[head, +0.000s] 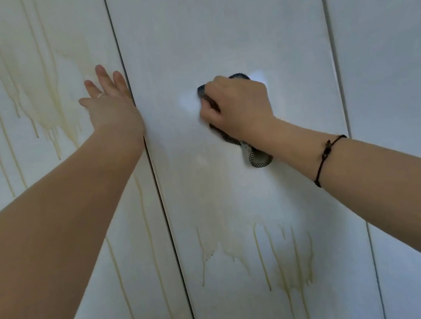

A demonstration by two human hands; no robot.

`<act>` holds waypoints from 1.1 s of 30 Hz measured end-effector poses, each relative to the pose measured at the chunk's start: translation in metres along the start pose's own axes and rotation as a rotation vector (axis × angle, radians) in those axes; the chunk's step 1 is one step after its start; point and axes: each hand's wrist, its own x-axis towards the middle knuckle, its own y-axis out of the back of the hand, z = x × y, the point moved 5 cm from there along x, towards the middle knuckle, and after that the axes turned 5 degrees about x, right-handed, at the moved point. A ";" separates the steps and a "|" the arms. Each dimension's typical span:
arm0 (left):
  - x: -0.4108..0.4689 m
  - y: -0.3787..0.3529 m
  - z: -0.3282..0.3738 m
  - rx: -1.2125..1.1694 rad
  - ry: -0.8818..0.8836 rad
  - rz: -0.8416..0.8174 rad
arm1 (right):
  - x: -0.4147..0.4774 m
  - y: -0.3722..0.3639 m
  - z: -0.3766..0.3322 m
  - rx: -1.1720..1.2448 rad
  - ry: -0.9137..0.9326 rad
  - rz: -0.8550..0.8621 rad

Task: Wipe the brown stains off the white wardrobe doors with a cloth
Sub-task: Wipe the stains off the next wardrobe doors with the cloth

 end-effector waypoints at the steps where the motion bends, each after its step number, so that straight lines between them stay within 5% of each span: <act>1: -0.004 -0.001 -0.003 -0.030 -0.011 0.007 | -0.006 0.004 0.013 -0.032 -0.075 -0.007; 5: -0.032 -0.017 0.002 -0.021 -0.205 0.117 | -0.055 0.016 0.036 -0.072 -0.330 0.025; 11: -0.078 -0.062 0.023 0.036 -0.327 0.176 | -0.094 -0.014 -0.040 0.023 -0.390 0.103; 17: -0.107 -0.103 0.025 -0.056 -0.337 0.173 | -0.177 -0.060 -0.160 0.189 0.247 -0.026; 21: -0.127 -0.125 0.032 -0.066 -0.298 0.150 | -0.265 -0.058 -0.167 0.224 0.564 -0.249; 24: -0.136 -0.134 0.038 -0.064 -0.267 0.140 | -0.250 -0.047 -0.152 0.236 0.693 -0.265; 30: -0.137 -0.139 0.039 -0.142 -0.273 0.184 | -0.108 -0.037 -0.112 0.104 0.146 0.031; 33: -0.143 -0.147 0.040 -0.177 -0.275 0.212 | -0.116 -0.041 -0.124 0.080 0.093 0.078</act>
